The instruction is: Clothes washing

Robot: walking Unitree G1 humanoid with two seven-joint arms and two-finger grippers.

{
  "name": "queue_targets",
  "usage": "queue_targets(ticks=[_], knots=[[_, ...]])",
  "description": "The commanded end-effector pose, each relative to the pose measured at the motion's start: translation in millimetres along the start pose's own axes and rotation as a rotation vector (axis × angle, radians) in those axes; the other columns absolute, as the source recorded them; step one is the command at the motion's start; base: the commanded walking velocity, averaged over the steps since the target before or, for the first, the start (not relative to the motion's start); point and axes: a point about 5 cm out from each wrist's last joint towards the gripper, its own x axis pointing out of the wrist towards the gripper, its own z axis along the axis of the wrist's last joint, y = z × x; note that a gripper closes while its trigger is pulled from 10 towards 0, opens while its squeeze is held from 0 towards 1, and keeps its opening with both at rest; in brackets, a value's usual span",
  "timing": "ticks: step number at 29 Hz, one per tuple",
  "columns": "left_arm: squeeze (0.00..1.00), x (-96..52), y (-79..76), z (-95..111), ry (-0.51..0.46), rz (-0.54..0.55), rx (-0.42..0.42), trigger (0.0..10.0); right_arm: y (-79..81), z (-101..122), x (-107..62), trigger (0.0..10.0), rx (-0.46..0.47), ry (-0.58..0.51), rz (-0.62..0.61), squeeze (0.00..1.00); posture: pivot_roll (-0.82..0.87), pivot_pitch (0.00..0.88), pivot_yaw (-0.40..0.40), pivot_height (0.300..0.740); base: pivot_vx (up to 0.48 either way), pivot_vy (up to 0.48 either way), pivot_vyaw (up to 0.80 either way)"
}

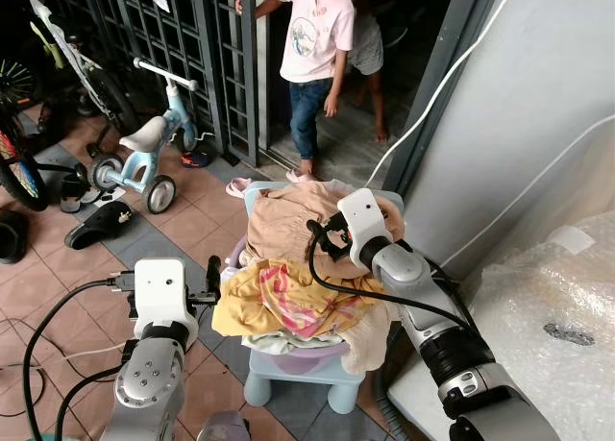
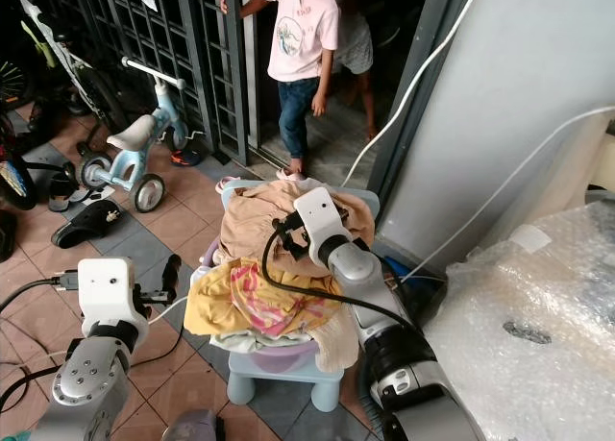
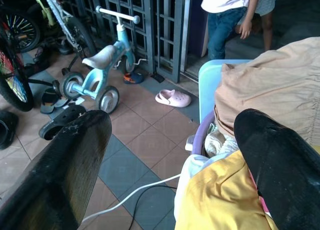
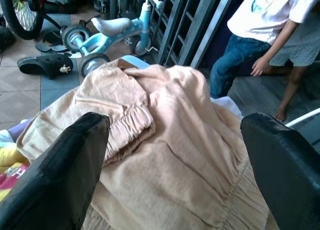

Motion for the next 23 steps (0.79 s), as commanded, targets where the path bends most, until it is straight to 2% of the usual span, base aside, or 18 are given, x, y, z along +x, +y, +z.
queue_targets(ticks=[1, 5, 6, 7, 8, 15, 23], knots=[[0.00, -5.3, -2.0, 3, 0.004, -0.009, 0.009, 10.0, -9.8, -8, 6.5, 10.0, -0.018, 0.071, -0.078, 0.00, 0.18, 0.076, -0.058, 0.740, 0.000, 0.000, 0.00], [0.00, -9.3, -2.9, 3, 0.018, -0.016, 0.009, 10.0, -17.3, -18, 13.5, 10.0, -0.017, 0.191, -0.163, 0.00, 0.19, 0.089, -0.056, 0.740, 0.000, 0.000, 0.00], [0.00, -9.8, -3.1, 4, 0.020, -0.017, 0.009, 10.0, -16.6, -22, 13.7, 4.0, 0.012, 0.221, -0.166, 0.00, 0.19, 0.091, -0.056, 0.740, 0.000, 0.000, 0.00], [0.00, -9.8, -3.1, 4, 0.020, -0.017, 0.009, 10.0, -16.6, -22, 13.7, 4.0, 0.012, 0.221, -0.166, 0.00, 0.19, 0.091, -0.056, 0.740, 0.000, 0.000, 0.00], [0.00, -9.6, -3.2, 4, 0.021, -0.016, 0.009, 10.0, -13.5, -28, 13.4, 0.0, 0.068, 0.257, -0.155, 0.00, 0.19, 0.091, -0.056, 0.740, 0.000, 0.000, 0.00], [0.00, -7.2, -4.5, 4, 0.031, -0.012, 0.006, 10.0, -4.2, -41, 12.4, 0.0, 0.132, 0.304, -0.105, 0.00, 0.18, 0.081, -0.064, 0.740, 0.000, 0.000, 0.00], [0.00, -1.8, -5.6, 5, 0.025, -0.005, 0.000, 10.0, -3.3, -42, 12.5, 0.0, 0.154, 0.312, -0.081, 0.00, 0.18, 0.065, -0.072, 0.740, 0.000, 0.000, 0.00]])
